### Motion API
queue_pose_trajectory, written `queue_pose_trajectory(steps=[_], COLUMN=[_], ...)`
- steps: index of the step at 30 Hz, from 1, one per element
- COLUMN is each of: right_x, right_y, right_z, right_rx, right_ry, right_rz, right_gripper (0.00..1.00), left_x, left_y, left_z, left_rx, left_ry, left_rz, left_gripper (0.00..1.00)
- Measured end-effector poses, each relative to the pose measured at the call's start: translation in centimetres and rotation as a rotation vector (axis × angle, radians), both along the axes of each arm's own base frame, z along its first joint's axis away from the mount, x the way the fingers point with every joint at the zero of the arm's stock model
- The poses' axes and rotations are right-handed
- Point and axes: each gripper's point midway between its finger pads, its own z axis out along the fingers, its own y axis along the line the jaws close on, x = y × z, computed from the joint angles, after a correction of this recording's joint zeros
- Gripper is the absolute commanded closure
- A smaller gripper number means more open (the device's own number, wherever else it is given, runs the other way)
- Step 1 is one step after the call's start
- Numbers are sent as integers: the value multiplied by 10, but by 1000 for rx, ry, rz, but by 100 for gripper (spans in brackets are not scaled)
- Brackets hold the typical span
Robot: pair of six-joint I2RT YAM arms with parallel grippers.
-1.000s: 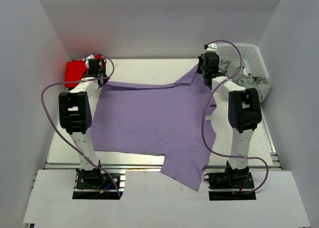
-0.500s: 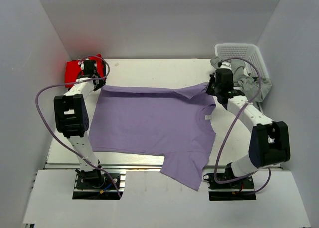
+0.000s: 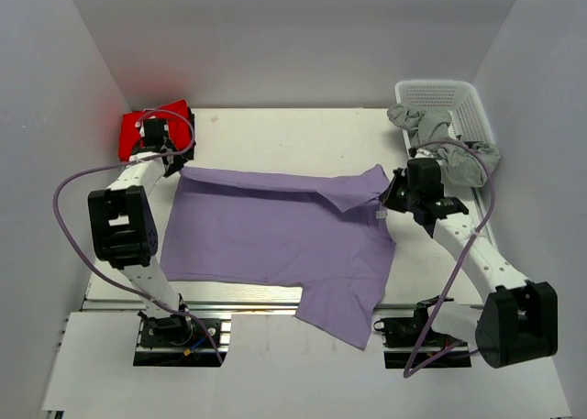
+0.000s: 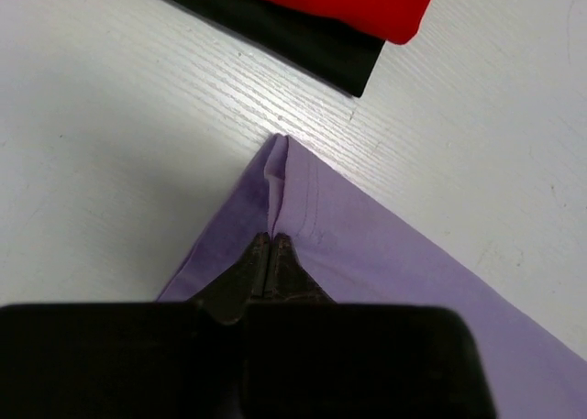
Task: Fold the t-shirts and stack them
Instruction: Fold the flattened tshirt in 1/3 of the way
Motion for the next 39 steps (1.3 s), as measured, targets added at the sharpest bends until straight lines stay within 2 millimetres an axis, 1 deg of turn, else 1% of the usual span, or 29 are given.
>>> queue_pose_trajectory(steps=[2, 6, 9, 12, 13, 14, 15, 17, 18, 19, 20, 21, 22, 23, 24, 25, 26, 30, 31, 33, 36, 38, 39], right_x=[-12, -40, -60, -78, -83, -88, -94, -105, -110, -113, -114, -114, -114, -113, -110, -104, -96, -59, -51, -39, -26, -19, -15], right_y=[1, 2, 4, 8, 9, 10, 11, 11, 12, 12, 13, 14, 14, 13, 13, 12, 12, 14, 15, 17, 22, 27, 30], right_z=[-8, -31, -44, -56, -62, -68, -77, -92, -98, -102, -103, -103, -103, -102, -98, -92, -83, -36, -26, -16, -19, -29, -35], right_rx=[18, 50, 88, 131, 140, 148, 155, 159, 158, 157, 158, 153, 146, 136, 123, 110, 96, 72, 67, 61, 53, 56, 59], right_ry=[28, 89, 119, 142, 152, 165, 189, 230, 252, 267, 275, 274, 274, 270, 263, 243, 214, 54, 22, -15, -11, 14, 31], right_rz=[-1, -14, -18, -14, -12, -10, -11, -5, 4, 11, 19, 32, 39, 49, 55, 62, 69, 86, 90, 94, 110, 124, 131], right_gripper=[100, 100, 100, 100, 97, 86, 81, 70, 67, 62, 57, 47, 39, 32, 19, 18, 10, 10, 10, 10, 10, 10, 10], left_x=[-5, -27, -46, -68, -73, -77, -80, -84, -86, -87, -89, -91, -94, -96, -97, -98, -96, -82, -79, -73, -62, -54, -50], left_y=[-2, -5, -7, -8, -9, -9, -10, -10, -10, -10, -9, -7, -6, -4, -2, 0, 2, 4, 3, -3, -13, -21, -26], left_z=[1, -3, -14, -29, -34, -38, -41, -43, -44, -44, -45, -45, -45, -44, -43, -39, -34, -5, 3, 19, 38, 44, 42], left_rx=[-3, -10, -17, -26, -29, -32, -36, -41, -43, -42, -38, -36, -29, -25, -20, -14, -7, -4, -10, -29, -55, -71, -83], left_ry=[0, 28, 66, 118, 134, 146, 158, 172, 177, 182, 189, 200, 212, 221, 229, 234, 231, 171, 148, 93, 12, -25, -31], left_rz=[-6, -9, 1, 12, 15, 18, 22, 31, 37, 43, 46, 63, 72, 89, 103, 117, 129, 132, 122, 88, 26, -20, -44], left_gripper=[100, 100, 100, 100, 100, 100, 100, 91, 84, 56, 36, 16, 6, 1, 1, 1, 1, 1, 1, 1, 1, 1, 1])
